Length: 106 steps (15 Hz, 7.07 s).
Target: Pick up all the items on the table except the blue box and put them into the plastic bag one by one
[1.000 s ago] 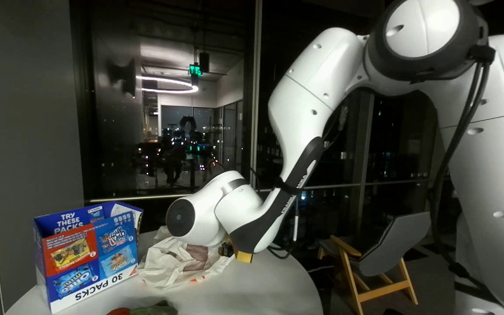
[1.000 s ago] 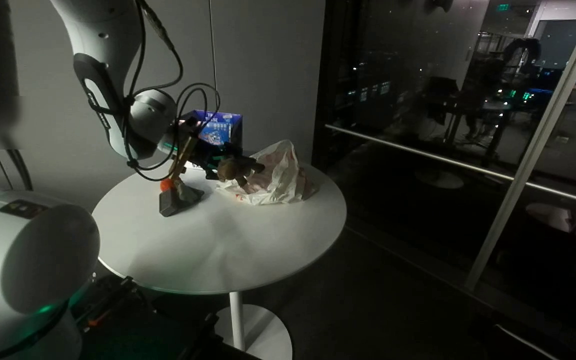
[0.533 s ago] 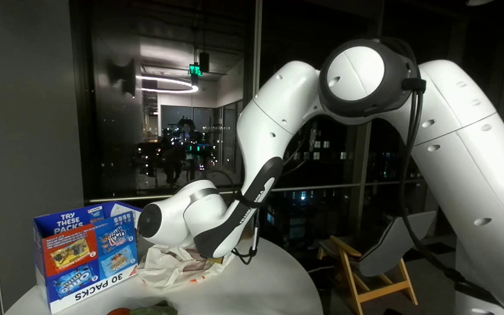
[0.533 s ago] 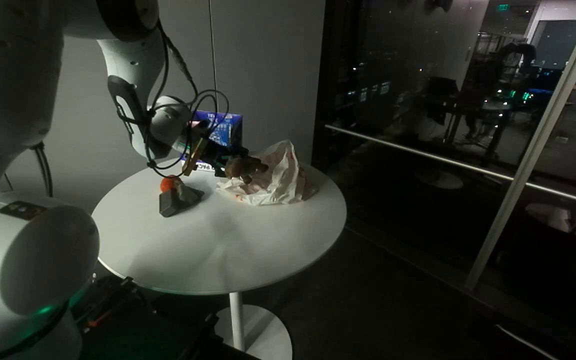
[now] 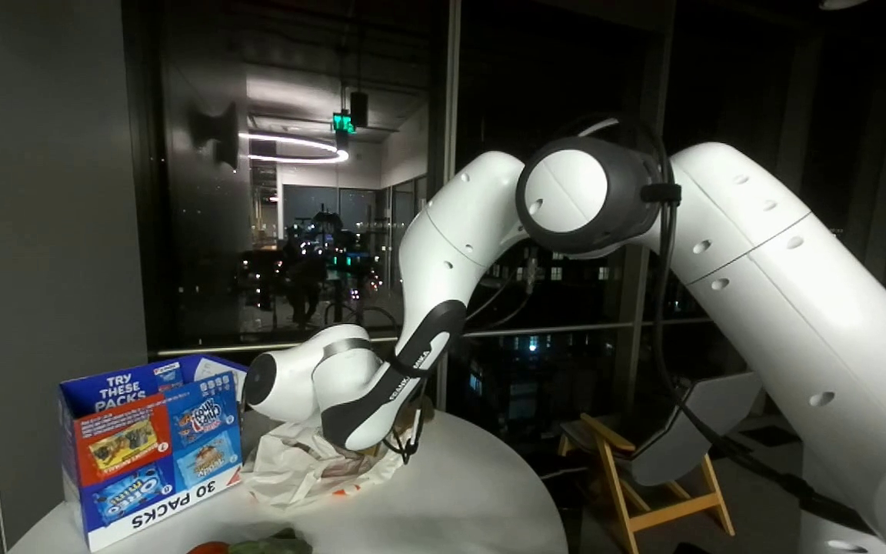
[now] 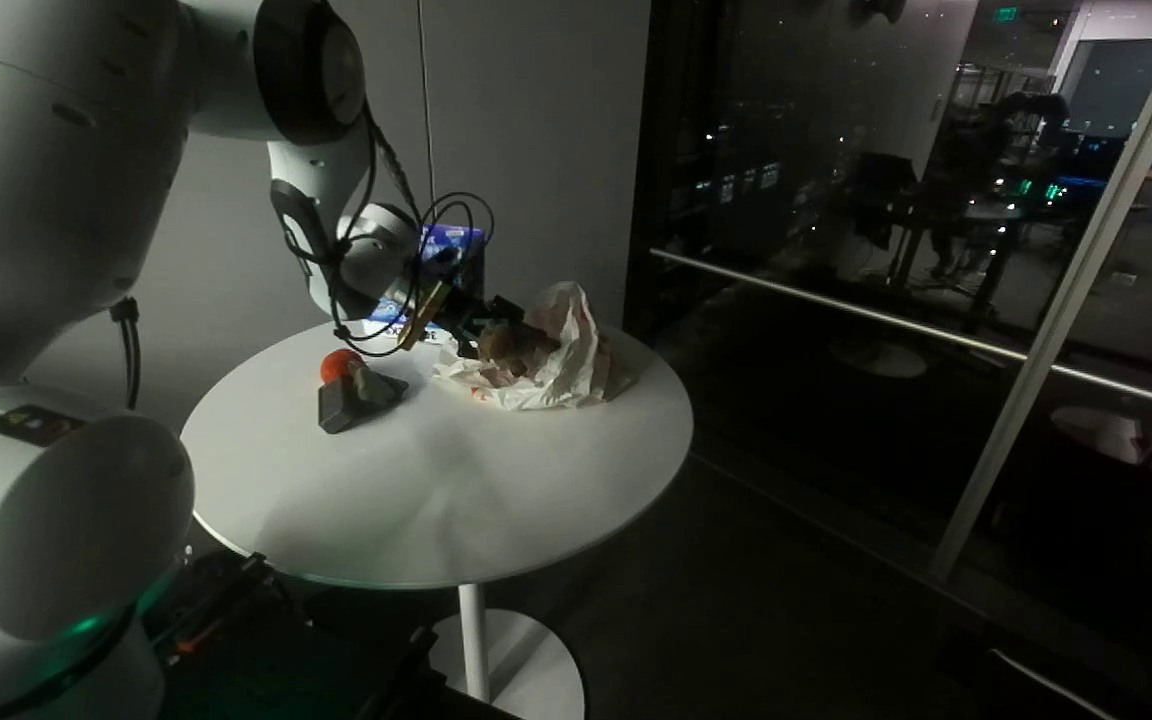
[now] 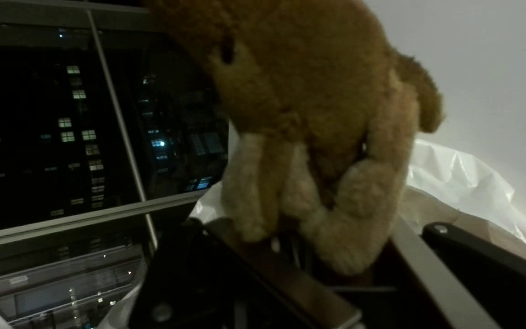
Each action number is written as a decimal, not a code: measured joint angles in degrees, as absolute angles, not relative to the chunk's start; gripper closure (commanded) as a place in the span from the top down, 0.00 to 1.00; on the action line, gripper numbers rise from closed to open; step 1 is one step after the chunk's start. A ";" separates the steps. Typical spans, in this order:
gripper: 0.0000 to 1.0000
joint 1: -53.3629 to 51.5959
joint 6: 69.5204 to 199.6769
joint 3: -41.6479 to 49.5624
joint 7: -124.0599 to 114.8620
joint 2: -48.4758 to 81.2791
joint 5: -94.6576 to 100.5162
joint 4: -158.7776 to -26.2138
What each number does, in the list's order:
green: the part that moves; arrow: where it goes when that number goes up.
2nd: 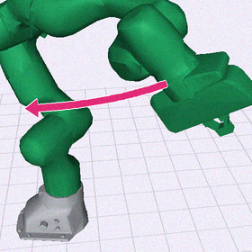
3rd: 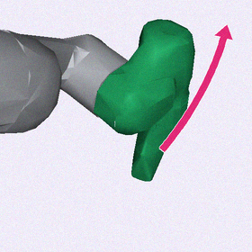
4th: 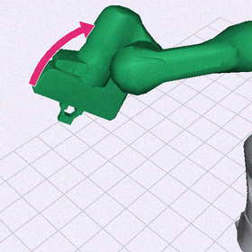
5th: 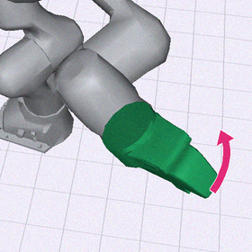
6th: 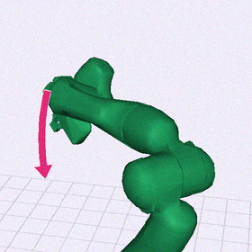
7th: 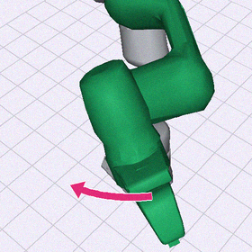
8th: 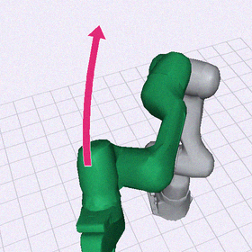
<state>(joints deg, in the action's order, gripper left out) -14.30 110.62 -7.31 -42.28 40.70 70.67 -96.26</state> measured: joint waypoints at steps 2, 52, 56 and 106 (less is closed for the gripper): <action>0.08 -14.21 110.72 -7.18 -40.19 43.18 69.86 -93.18; 1.00 -10.91 141.11 -18.14 13.48 21.45 22.22 -123.42; 1.00 -9.43 146.34 -21.26 28.00 21.61 11.57 -127.04; 0.14 -22.33 164.18 -6.65 19.01 28.38 26.99 -125.86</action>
